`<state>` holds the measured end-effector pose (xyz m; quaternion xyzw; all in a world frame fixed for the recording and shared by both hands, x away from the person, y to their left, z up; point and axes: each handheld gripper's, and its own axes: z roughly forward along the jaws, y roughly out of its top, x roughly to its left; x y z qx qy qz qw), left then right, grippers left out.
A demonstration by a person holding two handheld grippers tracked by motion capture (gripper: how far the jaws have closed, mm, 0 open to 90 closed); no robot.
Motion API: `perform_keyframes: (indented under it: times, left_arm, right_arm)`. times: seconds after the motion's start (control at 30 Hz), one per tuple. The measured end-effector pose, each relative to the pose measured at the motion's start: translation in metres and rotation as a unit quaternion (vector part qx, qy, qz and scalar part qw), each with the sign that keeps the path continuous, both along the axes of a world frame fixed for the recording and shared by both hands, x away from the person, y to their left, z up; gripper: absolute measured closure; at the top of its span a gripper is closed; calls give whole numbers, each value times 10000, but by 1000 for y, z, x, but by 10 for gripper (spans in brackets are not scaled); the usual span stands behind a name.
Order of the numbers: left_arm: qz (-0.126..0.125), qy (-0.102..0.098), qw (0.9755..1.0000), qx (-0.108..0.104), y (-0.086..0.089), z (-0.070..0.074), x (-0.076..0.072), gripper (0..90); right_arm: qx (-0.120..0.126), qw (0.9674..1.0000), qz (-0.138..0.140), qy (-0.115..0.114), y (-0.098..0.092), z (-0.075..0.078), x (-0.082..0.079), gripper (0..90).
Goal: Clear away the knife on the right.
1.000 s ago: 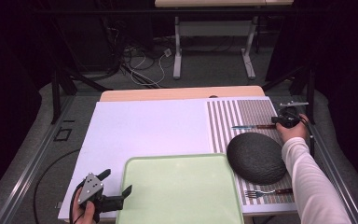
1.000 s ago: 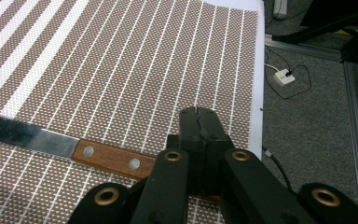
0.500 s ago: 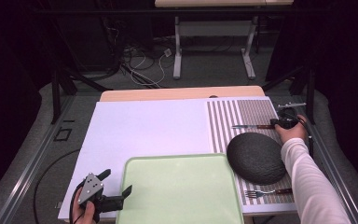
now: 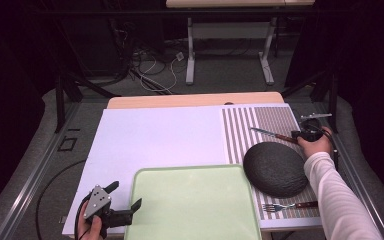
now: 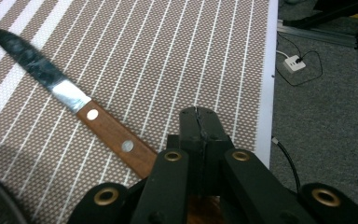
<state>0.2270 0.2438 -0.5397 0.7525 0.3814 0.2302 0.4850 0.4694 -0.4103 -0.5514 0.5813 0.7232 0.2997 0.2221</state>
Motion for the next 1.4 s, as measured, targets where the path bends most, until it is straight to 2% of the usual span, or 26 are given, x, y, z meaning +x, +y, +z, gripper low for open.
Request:
perform_keyframes:
  times: [0.1, 0.33, 0.53, 0.73, 0.77, 1.13, 1.33, 1.37, 1.4]
  left_arm:
    - [-6, 12, 10000, -27, -1, 0, 0, 27]
    - [-5, 0, 10000, 0, 0, 0, 0, 27]
    - [-11, 11, 10000, -24, -1, 0, 0, 28]
    - [-15, 7, 10000, -15, -1, 0, 0, 27]
    - [-14, 13, 10000, -20, -1, 0, 0, 27]
    - [-17, 8, 10000, -18, -1, 0, 0, 27]
    - [-19, 5, 10000, -12, -1, 0, 0, 27]
    - [-17, 6, 10000, -12, -1, 0, 0, 27]
    - [-16, 4, 10000, -15, -1, 0, 0, 27]
  right_arm:
    - [-64, 9999, 78, 11, 1, 0, -3, 900]
    - [-20, 9999, 112, 79, 3, -1, -11, 900]
    - [45, 9995, 261, 149, 6, 0, -17, 900]
    - [102, 9989, 380, 265, 10, 1, -20, 900]
    - [106, 9984, 465, 290, 10, 2, -21, 900]
    - [147, 9976, 553, 387, 15, 3, -24, 900]
    - [247, 9972, 566, 419, 19, 3, -26, 900]
    - [220, 9970, 571, 482, 19, 4, -26, 900]
    - [219, 9966, 654, 460, 19, 3, -26, 900]
